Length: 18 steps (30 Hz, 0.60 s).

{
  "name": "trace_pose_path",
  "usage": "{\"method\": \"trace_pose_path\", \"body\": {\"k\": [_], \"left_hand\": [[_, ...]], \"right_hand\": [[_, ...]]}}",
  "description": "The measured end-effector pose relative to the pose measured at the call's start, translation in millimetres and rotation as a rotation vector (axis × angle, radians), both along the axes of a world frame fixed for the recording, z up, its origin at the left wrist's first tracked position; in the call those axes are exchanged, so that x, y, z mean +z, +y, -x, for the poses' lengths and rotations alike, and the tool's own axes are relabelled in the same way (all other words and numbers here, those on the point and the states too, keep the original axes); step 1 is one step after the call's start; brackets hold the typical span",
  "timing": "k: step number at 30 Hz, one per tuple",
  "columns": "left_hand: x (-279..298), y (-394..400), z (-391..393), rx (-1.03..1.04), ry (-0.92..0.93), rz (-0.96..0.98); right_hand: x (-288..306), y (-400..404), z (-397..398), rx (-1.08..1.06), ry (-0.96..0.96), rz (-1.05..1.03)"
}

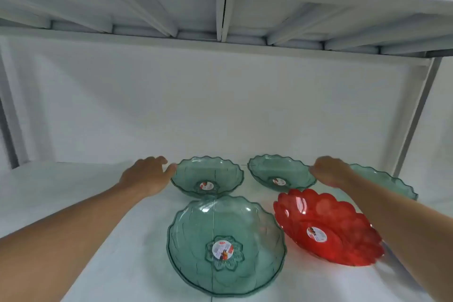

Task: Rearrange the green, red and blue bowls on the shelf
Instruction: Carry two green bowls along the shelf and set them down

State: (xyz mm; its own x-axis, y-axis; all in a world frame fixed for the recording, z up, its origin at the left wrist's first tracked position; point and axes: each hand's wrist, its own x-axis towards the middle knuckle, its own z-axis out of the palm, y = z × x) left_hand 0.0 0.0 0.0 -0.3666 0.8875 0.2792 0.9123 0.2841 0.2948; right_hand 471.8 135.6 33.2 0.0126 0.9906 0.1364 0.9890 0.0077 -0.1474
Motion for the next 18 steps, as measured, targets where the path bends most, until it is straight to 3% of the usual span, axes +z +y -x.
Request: {"method": "trace_pose_path", "body": {"k": [4, 7, 12, 18], "left_hand": [[-9.1, 19.6, -5.6, 0.061, -0.224, 0.199], [-15.1, 32.2, -22.1, 0.061, -0.510, 0.249], [-14.2, 42.7, -44.0, 0.083, -0.597, 0.302], [-14.2, 51.4, -58.4, 0.125, -0.839, 0.142]], "right_hand": [[-15.0, 14.1, -1.4, -0.050, 0.109, 0.083], [-20.1, 20.8, 1.9, -0.069, 0.203, 0.091], [-22.9, 34.7, 2.8, -0.132, 0.310, 0.154], [-33.6, 46.8, 8.2, -0.106, 0.464, 0.216]]}}
